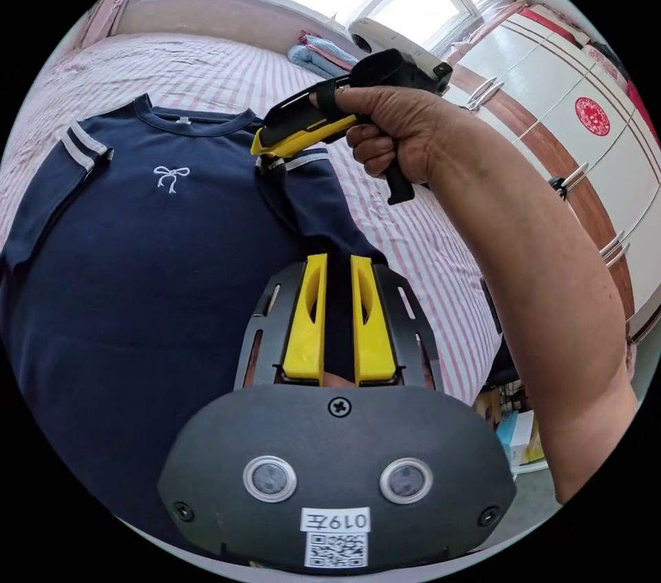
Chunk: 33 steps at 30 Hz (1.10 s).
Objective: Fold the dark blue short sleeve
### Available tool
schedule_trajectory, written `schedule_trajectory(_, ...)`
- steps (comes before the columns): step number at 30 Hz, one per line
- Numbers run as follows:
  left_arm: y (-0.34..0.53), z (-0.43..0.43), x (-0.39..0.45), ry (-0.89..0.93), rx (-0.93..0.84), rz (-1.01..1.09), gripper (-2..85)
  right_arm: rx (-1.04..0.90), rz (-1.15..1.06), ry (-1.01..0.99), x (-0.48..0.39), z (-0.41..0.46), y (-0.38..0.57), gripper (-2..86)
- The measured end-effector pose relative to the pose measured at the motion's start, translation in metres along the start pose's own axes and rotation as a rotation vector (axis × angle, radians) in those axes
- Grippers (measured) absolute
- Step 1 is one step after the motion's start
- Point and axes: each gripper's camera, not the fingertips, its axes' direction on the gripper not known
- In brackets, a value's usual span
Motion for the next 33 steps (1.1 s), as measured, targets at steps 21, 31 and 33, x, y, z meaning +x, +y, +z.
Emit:
schedule_trajectory(21, -0.141, 0.035, 0.016, -0.174, -0.038, 0.302, 0.7, 0.373, -0.193, 0.372, -0.074, 0.042, 0.246, -0.8)
schedule_trajectory(31, -0.158, 0.071, 0.034, -0.296, -0.138, 0.312, 0.7, 0.483, -0.088, 0.215, -0.023, 0.038, 0.273, -0.7)
schedule_trajectory(33, -0.159, 0.075, 0.041, -0.322, -0.136, 0.334, 0.7, 0.589, 0.011, 0.139, 0.013, 0.026, 0.274, -0.4)
